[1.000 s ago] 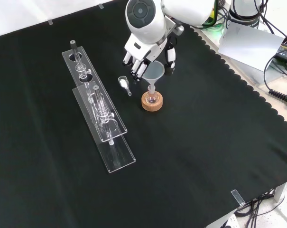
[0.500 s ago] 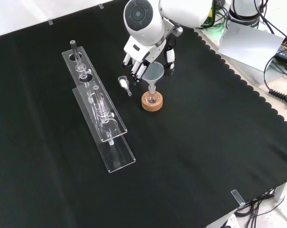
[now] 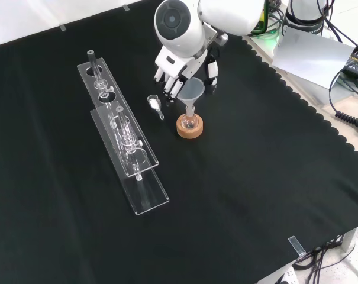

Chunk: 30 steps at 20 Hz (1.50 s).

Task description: Place the funnel on the round-bottom flask.

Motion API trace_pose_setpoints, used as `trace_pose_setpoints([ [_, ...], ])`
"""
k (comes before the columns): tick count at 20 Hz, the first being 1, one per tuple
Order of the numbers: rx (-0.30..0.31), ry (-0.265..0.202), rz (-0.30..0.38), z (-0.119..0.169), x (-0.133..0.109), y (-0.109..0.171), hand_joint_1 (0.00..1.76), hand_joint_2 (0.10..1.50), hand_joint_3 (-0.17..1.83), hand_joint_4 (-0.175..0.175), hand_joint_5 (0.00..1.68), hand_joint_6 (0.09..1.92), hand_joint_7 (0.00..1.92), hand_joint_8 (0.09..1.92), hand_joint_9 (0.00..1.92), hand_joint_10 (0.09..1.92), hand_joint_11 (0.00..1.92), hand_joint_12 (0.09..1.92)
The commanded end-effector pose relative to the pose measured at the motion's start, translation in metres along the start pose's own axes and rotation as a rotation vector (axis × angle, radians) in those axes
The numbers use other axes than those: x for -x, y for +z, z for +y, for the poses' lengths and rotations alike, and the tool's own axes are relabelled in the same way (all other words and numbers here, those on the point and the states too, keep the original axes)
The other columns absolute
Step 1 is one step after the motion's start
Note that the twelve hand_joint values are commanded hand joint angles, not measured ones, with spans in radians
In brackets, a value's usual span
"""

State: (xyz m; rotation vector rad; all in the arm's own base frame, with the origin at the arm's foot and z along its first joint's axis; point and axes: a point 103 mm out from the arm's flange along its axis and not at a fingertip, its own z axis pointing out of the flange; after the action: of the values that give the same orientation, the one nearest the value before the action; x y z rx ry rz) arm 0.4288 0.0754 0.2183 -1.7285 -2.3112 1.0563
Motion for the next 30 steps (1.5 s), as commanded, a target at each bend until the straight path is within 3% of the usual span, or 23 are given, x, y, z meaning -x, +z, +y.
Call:
trace_pose_setpoints([
  [1,-0.013,-0.009,-0.002,0.000,0.006,0.002,0.72,0.67,0.59,-0.026,0.26,0.10,0.35,0.74,0.79,0.65,0.43,1.31],
  [6,-0.058,-0.007,0.014,-0.004,0.004,0.004,0.63,0.65,0.51,-0.014,0.03,0.09,0.13,0.69,0.68,0.66,0.37,1.33],
  [12,-0.036,-0.016,0.020,-0.015,0.006,0.005,0.59,0.65,0.46,-0.007,0.00,0.09,0.05,0.66,0.64,0.65,0.34,1.34],
  [17,0.018,-0.010,0.019,-0.031,0.007,-0.003,0.58,0.66,0.45,-0.006,0.00,0.09,0.05,0.66,0.64,0.65,0.33,1.34],
  [24,0.172,0.018,0.020,-0.065,0.018,-0.019,0.59,0.68,0.43,-0.008,0.08,0.09,0.17,0.68,0.61,0.65,0.35,1.35],
  [30,0.223,0.057,0.069,-0.084,0.038,-0.019,0.65,0.71,0.43,-0.015,0.20,0.09,0.27,0.67,0.66,0.64,0.39,1.34],
])
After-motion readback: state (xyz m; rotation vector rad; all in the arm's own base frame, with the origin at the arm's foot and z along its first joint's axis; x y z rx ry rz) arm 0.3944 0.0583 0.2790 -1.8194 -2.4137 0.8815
